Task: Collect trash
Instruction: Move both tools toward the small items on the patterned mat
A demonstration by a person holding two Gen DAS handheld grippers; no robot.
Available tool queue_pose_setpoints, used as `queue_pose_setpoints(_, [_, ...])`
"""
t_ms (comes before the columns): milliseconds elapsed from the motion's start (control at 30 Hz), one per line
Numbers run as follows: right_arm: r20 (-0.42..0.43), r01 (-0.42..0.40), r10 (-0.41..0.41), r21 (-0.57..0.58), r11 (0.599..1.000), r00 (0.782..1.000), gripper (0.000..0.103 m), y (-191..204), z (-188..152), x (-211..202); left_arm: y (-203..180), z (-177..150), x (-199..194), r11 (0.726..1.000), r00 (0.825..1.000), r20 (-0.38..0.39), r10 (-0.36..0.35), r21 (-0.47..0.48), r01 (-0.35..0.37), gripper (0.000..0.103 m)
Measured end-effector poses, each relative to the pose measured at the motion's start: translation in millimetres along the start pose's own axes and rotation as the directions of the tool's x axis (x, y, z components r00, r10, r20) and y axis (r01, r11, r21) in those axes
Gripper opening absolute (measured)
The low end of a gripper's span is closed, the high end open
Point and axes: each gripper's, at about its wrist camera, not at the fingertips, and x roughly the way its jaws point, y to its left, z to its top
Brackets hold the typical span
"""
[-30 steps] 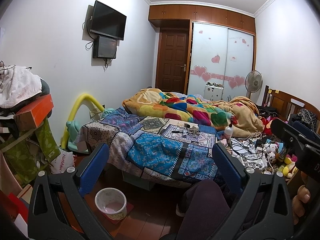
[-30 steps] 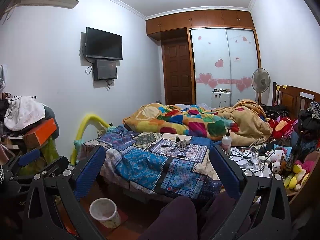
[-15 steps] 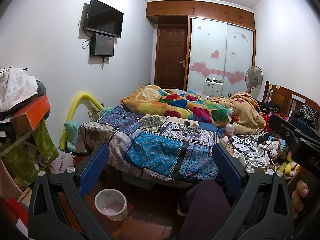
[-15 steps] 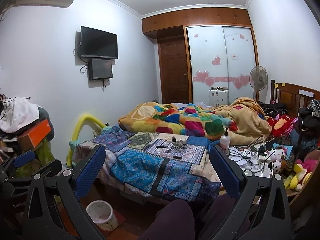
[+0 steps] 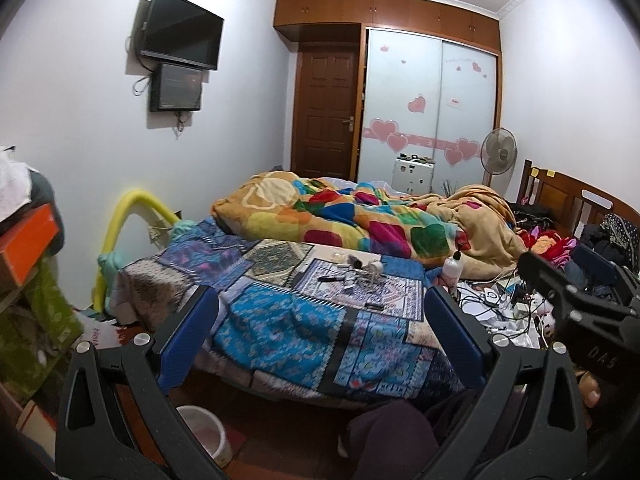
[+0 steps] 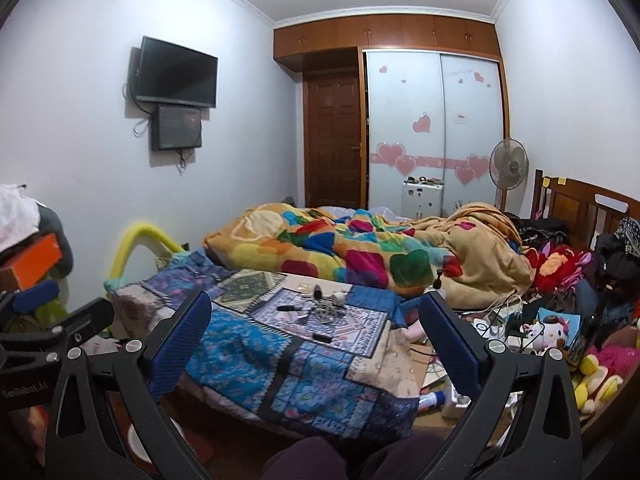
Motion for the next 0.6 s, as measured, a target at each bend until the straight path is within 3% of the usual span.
queue_pose_setpoints(300, [-0.099, 0.053, -0.056, -0.028, 0.998, 0.994, 0.103, -33.6, -3.6, 75.9, -37.1, 6.3, 107.1, 0.998, 0.997, -0.049, -0.060, 0.018, 0.061, 0.102])
queue_pose_setpoints(600, [-0.244, 0.011, -0.031, -0.082, 0.997, 0.969, 0.103, -65.2, -23.3, 170.6, -56.5, -10.8, 230.1, 0.997, 0.979, -0.189, -0.073, 0.003, 0.075, 0.101])
